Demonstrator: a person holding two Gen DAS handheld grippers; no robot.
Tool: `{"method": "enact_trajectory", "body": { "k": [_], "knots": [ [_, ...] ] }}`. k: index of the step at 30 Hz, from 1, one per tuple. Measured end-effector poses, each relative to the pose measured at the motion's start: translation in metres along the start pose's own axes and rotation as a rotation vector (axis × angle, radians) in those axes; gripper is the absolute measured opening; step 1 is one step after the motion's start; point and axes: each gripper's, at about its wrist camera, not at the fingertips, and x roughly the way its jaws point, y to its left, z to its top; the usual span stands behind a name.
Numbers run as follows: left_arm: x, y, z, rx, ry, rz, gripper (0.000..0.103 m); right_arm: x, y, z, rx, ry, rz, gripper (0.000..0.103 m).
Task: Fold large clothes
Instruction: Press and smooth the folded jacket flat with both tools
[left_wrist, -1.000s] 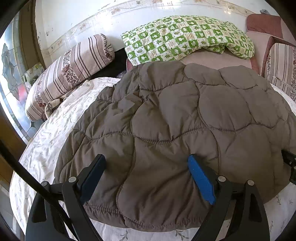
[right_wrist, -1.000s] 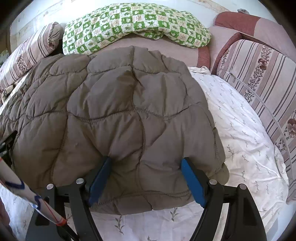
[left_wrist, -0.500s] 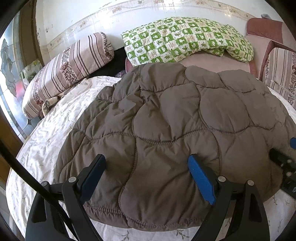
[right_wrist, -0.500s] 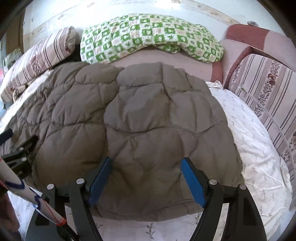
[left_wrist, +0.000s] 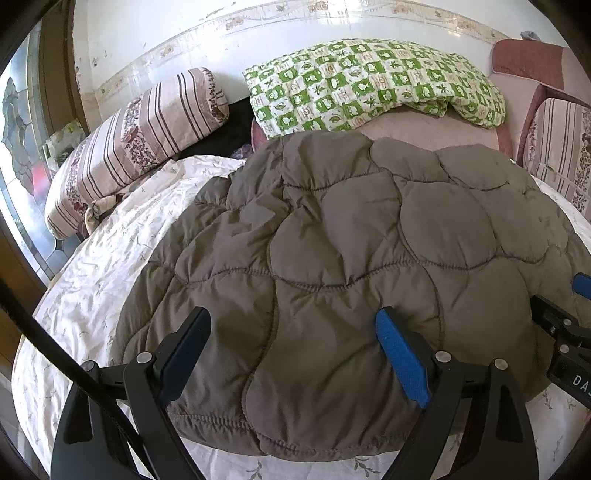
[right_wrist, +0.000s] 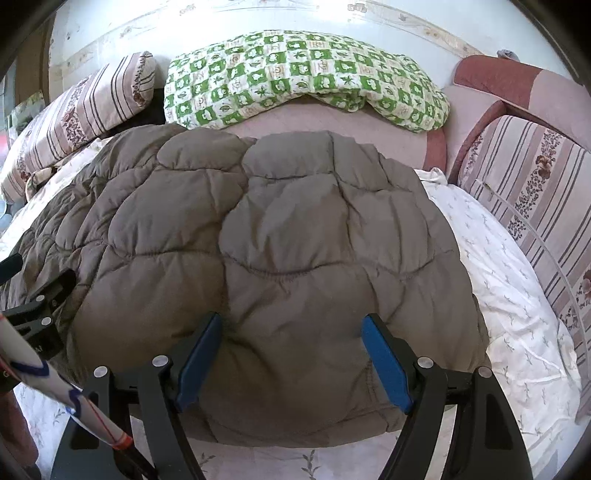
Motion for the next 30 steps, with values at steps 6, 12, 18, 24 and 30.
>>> {"method": "enact_trajectory", "body": {
  "k": [6,12,18,24,30],
  "knots": [
    [0.001,0.0,0.0,0.005,0.016,-0.006,0.09,0.007,0.004,-0.002,-0.011,0.021,-0.008,0.082],
    [0.003,0.0,-0.001,0.005,0.017,-0.006,0.09,0.007,0.005,-0.002,-0.019,0.017,-0.02,0.082],
    [-0.001,0.003,0.0,-0.008,0.004,-0.003,0.09,-0.006,0.009,0.002,-0.018,-0.039,-0.035,0.082],
    [-0.001,0.012,0.003,-0.026,0.004,0.005,0.09,-0.015,0.019,0.007,-0.03,-0.09,-0.004,0.082],
    [0.006,0.012,0.001,-0.022,0.032,-0.009,0.09,0.003,0.032,0.004,-0.063,-0.035,0.001,0.082]
  ]
}}
